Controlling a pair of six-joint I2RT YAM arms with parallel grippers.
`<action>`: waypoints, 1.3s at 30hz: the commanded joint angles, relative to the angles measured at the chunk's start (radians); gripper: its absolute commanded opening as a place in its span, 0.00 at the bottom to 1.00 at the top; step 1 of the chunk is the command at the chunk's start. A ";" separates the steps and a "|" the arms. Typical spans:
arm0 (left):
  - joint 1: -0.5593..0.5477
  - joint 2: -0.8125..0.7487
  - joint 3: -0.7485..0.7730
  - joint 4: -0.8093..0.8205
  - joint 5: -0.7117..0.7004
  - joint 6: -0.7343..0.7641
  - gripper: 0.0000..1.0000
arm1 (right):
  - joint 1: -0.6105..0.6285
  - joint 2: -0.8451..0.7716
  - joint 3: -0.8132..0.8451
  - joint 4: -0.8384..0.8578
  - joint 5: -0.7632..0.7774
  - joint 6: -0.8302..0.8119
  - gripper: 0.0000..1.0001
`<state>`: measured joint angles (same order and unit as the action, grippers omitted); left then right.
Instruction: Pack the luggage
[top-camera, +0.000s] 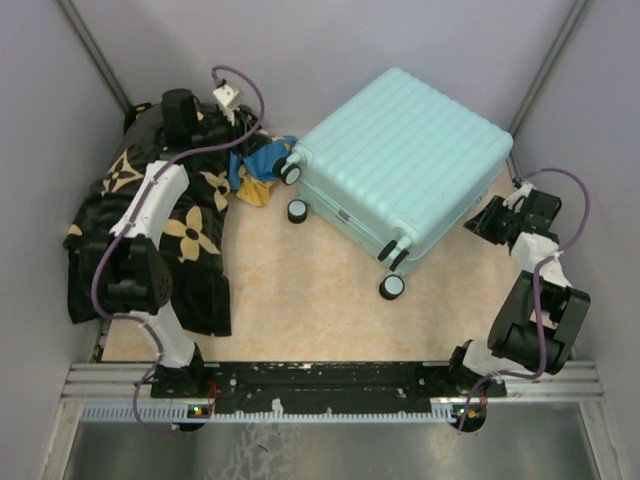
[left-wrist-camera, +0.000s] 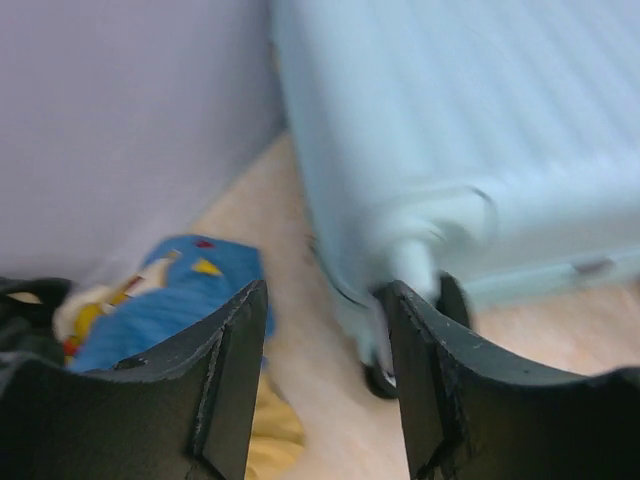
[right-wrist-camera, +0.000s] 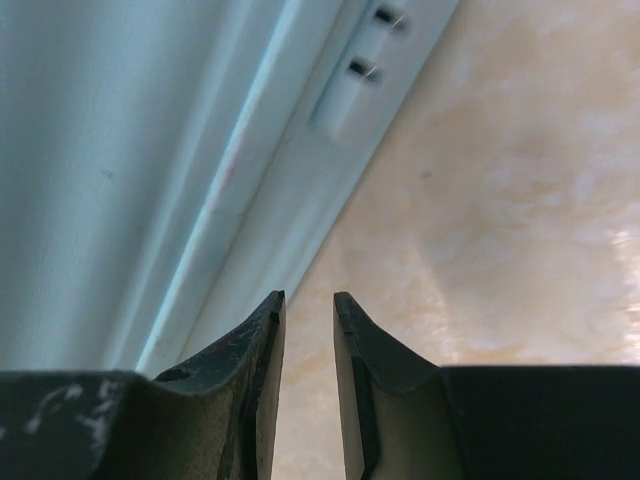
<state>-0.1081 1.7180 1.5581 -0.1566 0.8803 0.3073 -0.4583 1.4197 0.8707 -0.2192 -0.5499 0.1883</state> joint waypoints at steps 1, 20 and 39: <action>0.019 0.267 0.227 0.121 -0.214 -0.186 0.57 | 0.089 -0.027 -0.030 0.031 0.027 0.060 0.26; -0.160 0.321 -0.095 0.389 0.134 -0.112 0.50 | 0.165 0.263 0.225 0.161 0.007 -0.067 0.26; -0.031 0.131 -0.285 0.163 0.253 0.243 0.68 | 0.079 0.589 0.836 -0.090 -0.028 -0.244 0.59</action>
<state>-0.2031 1.8828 1.2484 0.1783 1.0676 0.2958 -0.3485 2.0769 1.6207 -0.2325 -0.4309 -0.0463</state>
